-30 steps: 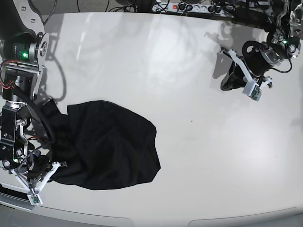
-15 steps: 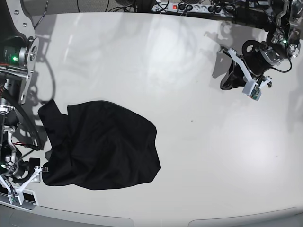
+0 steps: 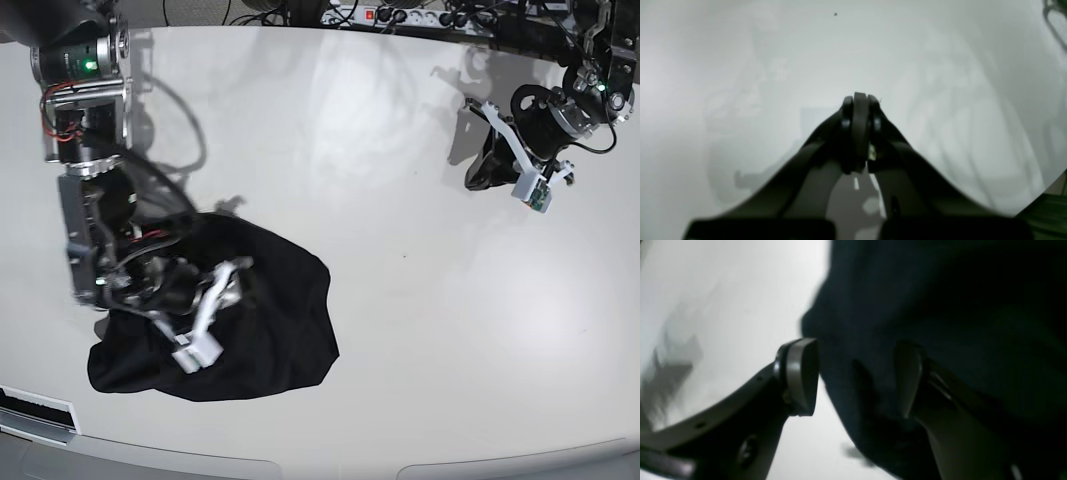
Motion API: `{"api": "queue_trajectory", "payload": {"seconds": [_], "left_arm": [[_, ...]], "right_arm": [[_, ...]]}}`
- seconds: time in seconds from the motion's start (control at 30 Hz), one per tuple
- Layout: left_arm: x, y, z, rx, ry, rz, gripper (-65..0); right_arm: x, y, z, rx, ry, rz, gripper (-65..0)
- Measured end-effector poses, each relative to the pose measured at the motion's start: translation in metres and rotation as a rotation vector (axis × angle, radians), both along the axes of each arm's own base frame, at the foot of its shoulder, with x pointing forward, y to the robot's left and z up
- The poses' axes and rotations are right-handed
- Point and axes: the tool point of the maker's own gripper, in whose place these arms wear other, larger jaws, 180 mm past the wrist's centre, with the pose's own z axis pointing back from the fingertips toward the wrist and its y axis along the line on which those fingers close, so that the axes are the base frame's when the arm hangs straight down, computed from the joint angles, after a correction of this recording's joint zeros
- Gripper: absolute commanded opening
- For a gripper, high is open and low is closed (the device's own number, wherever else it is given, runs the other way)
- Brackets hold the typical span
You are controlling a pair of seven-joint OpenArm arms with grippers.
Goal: Layout the t-shirt on the table in an organized manner, then fold the t-shirt properly
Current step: 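Grasp the shirt again near its middle with the right gripper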
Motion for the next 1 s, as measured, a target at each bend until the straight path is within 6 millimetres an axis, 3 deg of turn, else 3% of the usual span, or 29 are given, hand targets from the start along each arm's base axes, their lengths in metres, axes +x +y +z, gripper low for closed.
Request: {"api": "queue_trajectory", "payload": {"seconds": [0.13, 0.33, 0.5, 0.63, 0.77, 1.0], "left_arm": [[0.0, 0.0, 0.0, 0.001, 0.001, -0.001, -65.0], [0.0, 0.0, 0.0, 0.0, 0.0, 0.0, -65.0], [0.0, 0.0, 0.0, 0.0, 0.0, -0.001, -65.0], [0.0, 0.0, 0.0, 0.001, 0.0, -0.001, -65.0], [0.0, 0.0, 0.0, 0.0, 0.0, -0.001, -65.0], [0.0, -0.001, 0.0, -0.001, 0.0, -0.003, -65.0]], "right_arm": [[-0.027, 0.035, -0.032, -0.206, -0.036, 0.215, -29.0], [-0.01, 0.041, -0.05, -0.501, -0.172, 0.1, -29.0], [-0.01, 0.065, -0.046, -0.485, -0.198, 0.046, -29.0], [0.007, 0.053, -0.045, -0.536, -0.227, -0.049, -29.0], [0.013, 0.043, -0.062, -0.579, -0.174, -0.045, -29.0], [0.014, 0.053, -0.076, -0.531, -0.146, -0.025, -29.1]]}}
